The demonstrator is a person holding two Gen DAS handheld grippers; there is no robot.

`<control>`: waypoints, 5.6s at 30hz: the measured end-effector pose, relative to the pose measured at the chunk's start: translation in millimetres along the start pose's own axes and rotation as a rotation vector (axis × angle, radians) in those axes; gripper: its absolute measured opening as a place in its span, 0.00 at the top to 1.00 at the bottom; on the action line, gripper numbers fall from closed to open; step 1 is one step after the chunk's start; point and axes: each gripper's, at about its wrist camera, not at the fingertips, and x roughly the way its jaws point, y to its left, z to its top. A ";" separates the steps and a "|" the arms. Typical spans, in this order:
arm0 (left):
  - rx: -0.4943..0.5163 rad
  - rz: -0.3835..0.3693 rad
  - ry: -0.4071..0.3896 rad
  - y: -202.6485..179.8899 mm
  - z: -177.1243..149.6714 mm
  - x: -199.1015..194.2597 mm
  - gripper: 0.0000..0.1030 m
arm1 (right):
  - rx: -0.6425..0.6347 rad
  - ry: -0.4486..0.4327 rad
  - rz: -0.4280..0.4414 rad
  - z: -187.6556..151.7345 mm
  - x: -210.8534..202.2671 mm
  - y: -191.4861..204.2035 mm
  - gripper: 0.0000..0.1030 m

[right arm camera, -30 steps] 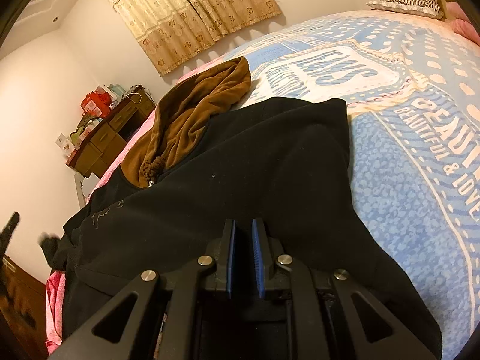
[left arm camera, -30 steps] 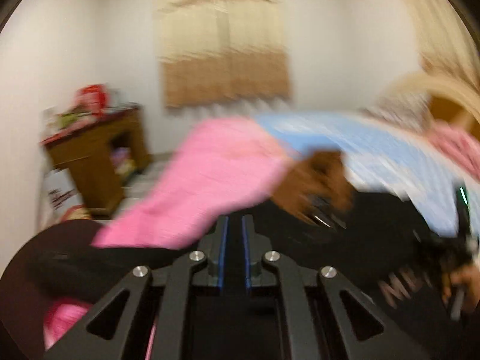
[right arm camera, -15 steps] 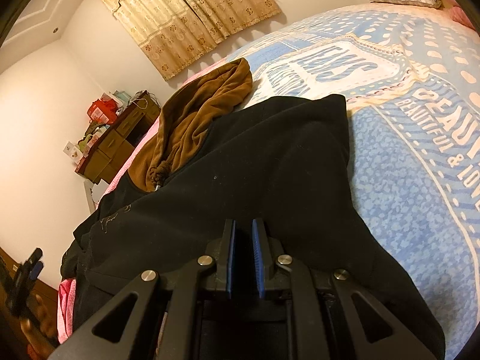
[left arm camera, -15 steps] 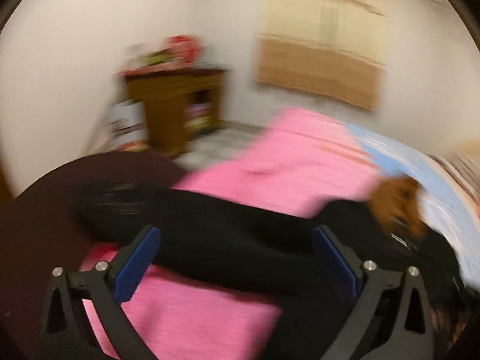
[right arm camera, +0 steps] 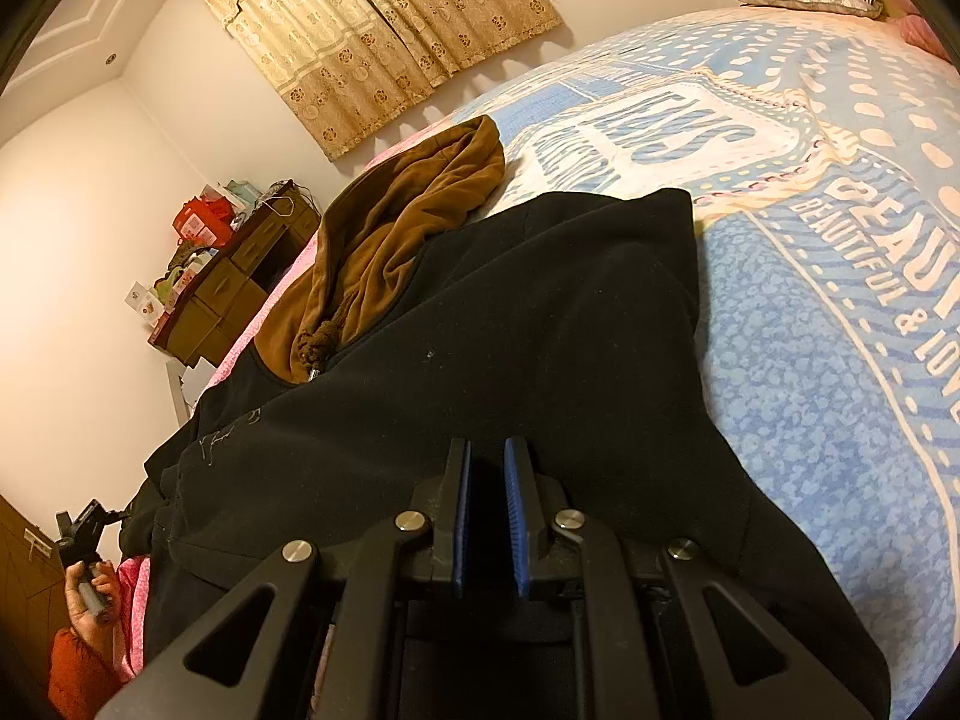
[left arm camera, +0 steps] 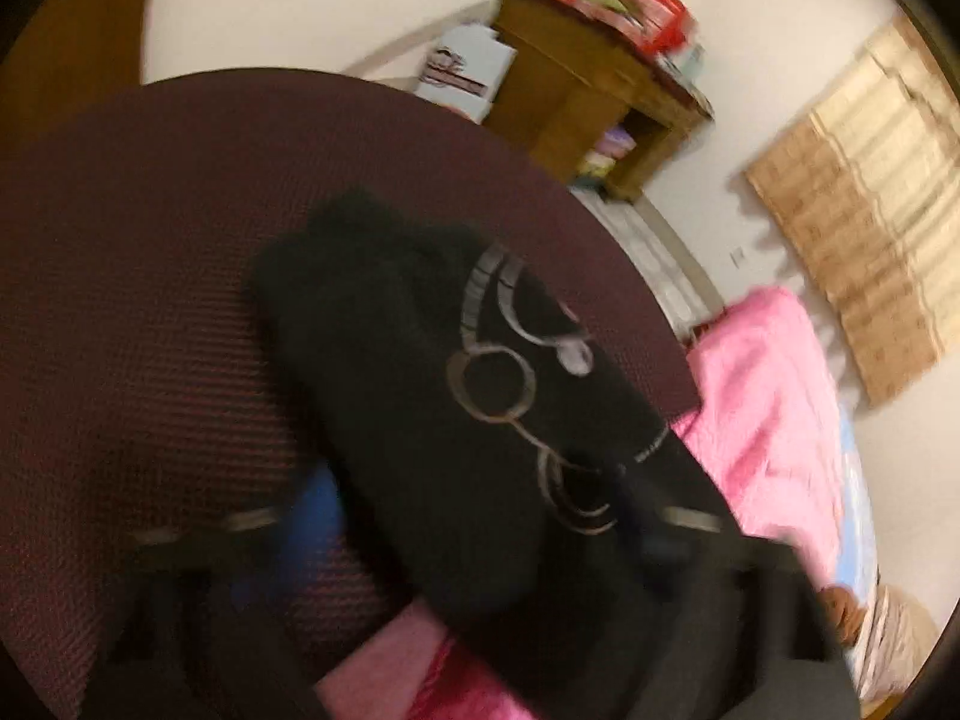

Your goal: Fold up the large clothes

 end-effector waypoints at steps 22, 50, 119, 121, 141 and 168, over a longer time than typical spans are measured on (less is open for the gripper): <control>1.237 -0.361 -0.390 -229.3 -336.4 -199.0 0.81 | 0.008 -0.003 0.009 0.0 -0.3 -1.1 0.88; 0.609 -0.127 0.066 -94.1 -254.2 -102.5 0.00 | 0.106 0.145 0.344 -42.9 -27.0 57.6 0.07; 0.455 -0.082 -0.021 -108.7 -212.9 -52.4 0.00 | 0.051 0.166 0.239 -11.3 -25.5 34.6 0.79; 0.504 -0.086 -0.005 -114.6 -211.5 -60.9 0.00 | 0.083 0.160 0.256 0.3 -38.9 31.8 0.72; 1.081 -0.286 0.005 -440.1 -250.1 -10.2 0.00 | -0.040 0.138 -0.110 196.9 101.8 50.8 0.36; 0.983 -0.458 -0.025 -406.2 -225.7 -75.6 0.89 | -0.462 -0.059 0.007 182.5 28.5 146.8 0.84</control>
